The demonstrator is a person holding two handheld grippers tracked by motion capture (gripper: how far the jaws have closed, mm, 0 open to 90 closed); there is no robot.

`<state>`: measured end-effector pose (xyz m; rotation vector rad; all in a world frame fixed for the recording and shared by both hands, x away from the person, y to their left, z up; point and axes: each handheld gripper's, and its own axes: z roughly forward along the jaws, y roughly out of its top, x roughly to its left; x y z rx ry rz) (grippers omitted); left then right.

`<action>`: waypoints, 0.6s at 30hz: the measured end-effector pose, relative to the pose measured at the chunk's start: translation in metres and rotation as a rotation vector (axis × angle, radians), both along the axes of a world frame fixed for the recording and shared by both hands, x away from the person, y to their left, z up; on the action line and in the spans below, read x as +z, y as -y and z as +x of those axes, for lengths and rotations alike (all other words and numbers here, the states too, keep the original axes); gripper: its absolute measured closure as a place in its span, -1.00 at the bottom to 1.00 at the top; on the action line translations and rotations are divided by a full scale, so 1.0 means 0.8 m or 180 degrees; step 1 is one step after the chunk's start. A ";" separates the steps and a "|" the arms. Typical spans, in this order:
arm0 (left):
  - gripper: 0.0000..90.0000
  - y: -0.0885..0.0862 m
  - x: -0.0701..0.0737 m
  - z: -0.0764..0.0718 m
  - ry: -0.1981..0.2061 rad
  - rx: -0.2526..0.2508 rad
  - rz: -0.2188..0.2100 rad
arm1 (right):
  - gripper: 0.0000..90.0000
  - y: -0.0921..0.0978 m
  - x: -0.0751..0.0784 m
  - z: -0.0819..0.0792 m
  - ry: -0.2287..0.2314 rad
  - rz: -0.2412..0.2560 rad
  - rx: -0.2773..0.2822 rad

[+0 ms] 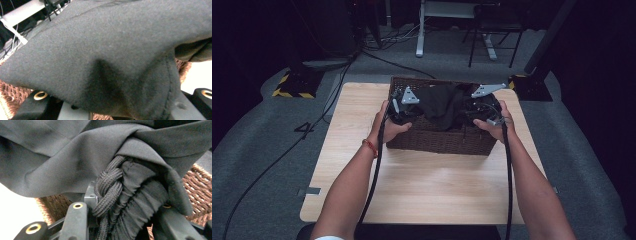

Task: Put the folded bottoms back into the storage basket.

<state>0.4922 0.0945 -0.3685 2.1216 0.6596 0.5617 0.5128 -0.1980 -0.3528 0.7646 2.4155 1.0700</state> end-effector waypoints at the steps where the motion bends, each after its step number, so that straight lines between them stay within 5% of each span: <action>1: 0.55 0.001 -0.004 0.004 -0.0037 0.0023 0.0034 | 0.37 -0.001 -0.003 0.002 -0.0029 -0.0016 -0.0010; 18: 0.47 0.008 -0.018 0.014 -0.0287 0.0075 0.0363 | 0.32 -0.005 -0.031 0.019 -0.0364 -0.0206 -0.0037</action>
